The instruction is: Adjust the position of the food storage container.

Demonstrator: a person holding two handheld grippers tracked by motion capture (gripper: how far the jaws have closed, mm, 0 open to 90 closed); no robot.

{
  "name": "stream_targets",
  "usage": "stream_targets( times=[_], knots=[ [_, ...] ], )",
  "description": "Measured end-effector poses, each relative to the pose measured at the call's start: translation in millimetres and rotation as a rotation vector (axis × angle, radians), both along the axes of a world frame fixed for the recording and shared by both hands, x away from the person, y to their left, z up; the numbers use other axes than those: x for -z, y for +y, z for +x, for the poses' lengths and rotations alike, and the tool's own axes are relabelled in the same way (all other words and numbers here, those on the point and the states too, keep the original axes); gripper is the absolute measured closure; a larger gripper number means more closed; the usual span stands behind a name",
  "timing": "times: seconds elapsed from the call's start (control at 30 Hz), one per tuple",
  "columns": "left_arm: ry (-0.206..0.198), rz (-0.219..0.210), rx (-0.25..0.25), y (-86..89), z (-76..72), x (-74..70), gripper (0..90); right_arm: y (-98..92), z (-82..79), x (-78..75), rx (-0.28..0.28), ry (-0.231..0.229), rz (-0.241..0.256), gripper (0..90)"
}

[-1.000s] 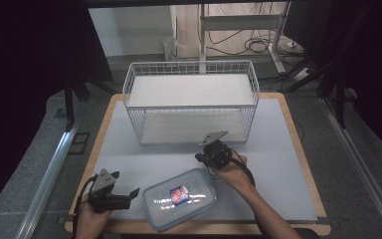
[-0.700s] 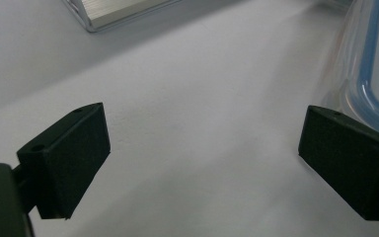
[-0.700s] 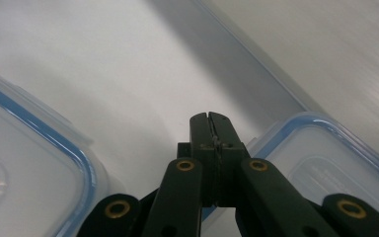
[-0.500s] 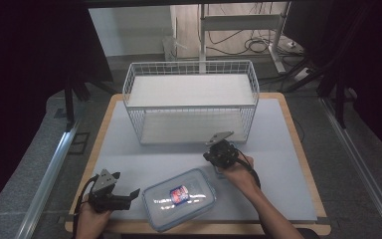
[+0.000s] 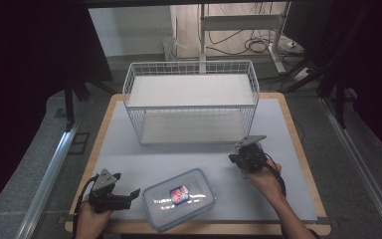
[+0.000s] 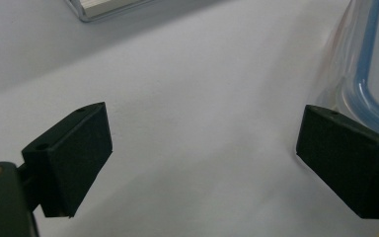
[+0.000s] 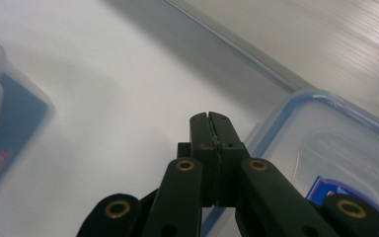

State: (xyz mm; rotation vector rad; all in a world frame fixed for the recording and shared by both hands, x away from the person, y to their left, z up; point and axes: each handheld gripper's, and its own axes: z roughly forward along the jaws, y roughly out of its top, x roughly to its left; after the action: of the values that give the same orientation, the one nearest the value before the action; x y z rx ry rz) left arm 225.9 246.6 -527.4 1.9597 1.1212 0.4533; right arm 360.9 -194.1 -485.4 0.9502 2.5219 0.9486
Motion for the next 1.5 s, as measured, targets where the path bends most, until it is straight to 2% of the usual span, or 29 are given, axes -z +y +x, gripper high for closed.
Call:
stream_targets(
  times=[0.13, 0.17, 0.2, 0.37, 0.47, 0.63, 0.67, 0.7, 0.73, 0.77, 0.8, 0.83, 0.87, 0.9, 0.93, 1.0, 1.07, 1.13, 1.27, 1.33, 1.4, 1.47, 1.5],
  knots=[
    [0.011, 0.014, 0.007, -1.7, -1.0, 0.5, 6.7, -20.6, -2.5, 2.2, 0.047, 0.006, -0.014, 90.0],
    [0.013, 0.027, 0.008, -3.0, -1.7, 0.8, 6.7, -20.6, -2.5, 2.2, 0.047, 0.006, -0.014, 90.0],
    [0.015, 0.047, 0.013, -5.2, -3.6, 0.3, 5.7, -31.6, -2.9, 4.0, 0.075, 0.008, -0.023, 90.0],
    [0.021, 0.03, 0.02, -6.6, -6.1, -1.7, 5.2, -37.2, -4.7, 3.8, 0.096, 0.001, -0.027, 90.0],
    [0.043, 0.011, 0.028, -5.7, -12.2, -4.9, 9.4, -33.8, -10.6, 1.0, 0.072, -0.012, -0.014, 90.0],
    [0.048, 0.006, 0.047, -8.4, -23.6, -8.2, 25.7, -27.9, -22.9, -1.7, 0.03, -0.015, 0.025, 90.0],
    [0.056, -0.003, 0.06, -9.9, -26.8, -8.5, 30.1, -24.2, -31.2, -1.2, 0.004, -0.006, 0.034, 89.9],
    [0.059, 0.0, 0.063, -11.4, -29.4, -8.3, 30.1, -24.2, -31.2, -1.2, 0.004, -0.006, 0.034, 89.9],
    [0.082, -0.002, 0.074, -13.9, -33.1, -7.7, 36.5, -21.1, -38.4, -0.4, -0.018, 0.004, 0.05, 89.8],
    [0.082, -0.002, 0.074, -13.9, -33.1, -7.7, 40.0, -21.1, -38.4, -0.4, -0.018, 0.004, 0.05, 89.8],
    [0.109, -0.016, 0.082, -16.6, -37.0, -6.5, 43.6, -17.8, -45.5, 0.3, -0.04, 0.015, 0.071, 89.8],
    [0.109, -0.016, 0.082, -16.6, -37.0, -6.5, 46.4, -17.8, -45.5, 0.3, -0.04, 0.015, 0.071, 89.8],
    [0.143, -0.025, 0.093, -20.4, -41.2, -5.2, 52.1, -14.6, -52.8, 0.6, -0.061, 0.022, 0.084, 89.8],
    [0.143, -0.025, 0.093, -20.4, -41.2, -5.2, 54.7, -14.6, -52.8, 0.6, -0.061, 0.022, 0.084, 89.8],
    [0.152, -0.02, 0.105, -23.8, -44.5, -5.0, 58.2, -11.4, -59.8, 2.0, -0.08, 0.043, 0.106, 89.8],
    [0.16, -0.024, 0.124, -27.1, -47.8, -5.1, 63.5, -8.5, -65.3, 4.5, -0.099, 0.061, 0.12, 89.6],
    [0.18, -0.024, 0.145, -31.1, -49.8, -3.8, 65.4, -4.3, -71.7, 7.2, -0.117, 0.09, 0.136, 89.5],
    [0.177, 0.012, 0.14, -36.2, -52.1, -3.4, 68.8, 0.7, -77.3, 9.5, -0.139, 0.105, 0.139, 89.1],
    [0.207, 0.019, 0.143, -40.8, -49.1, -0.7, 73.7, 11.6, -85.0, 12.3, -0.175, 0.131, 0.148, 88.6],
    [0.215, 0.036, 0.14, -45.2, -47.1, 0.8, 74.4, 13.3, -85.4, 12.8, -0.178, 0.132, 0.146, 88.4],
    [0.216, 0.021, 0.134, -50.0, -43.7, 0.2, 75.7, 19.0, -86.4, 13.7, -0.189, 0.143, 0.147, 88.6],
    [0.212, 0.028, 0.13, -54.4, -39.7, 0.1, 76.7, 21.4, -87.1, 14.8, -0.172, 0.124, 0.105, 89.7],
    [0.21, 0.032, 0.125, -55.6, -36.8, -0.2, 76.9, 20.7, -86.6, 15.3, -0.163, 0.123, 0.109, 89.8]
  ],
)
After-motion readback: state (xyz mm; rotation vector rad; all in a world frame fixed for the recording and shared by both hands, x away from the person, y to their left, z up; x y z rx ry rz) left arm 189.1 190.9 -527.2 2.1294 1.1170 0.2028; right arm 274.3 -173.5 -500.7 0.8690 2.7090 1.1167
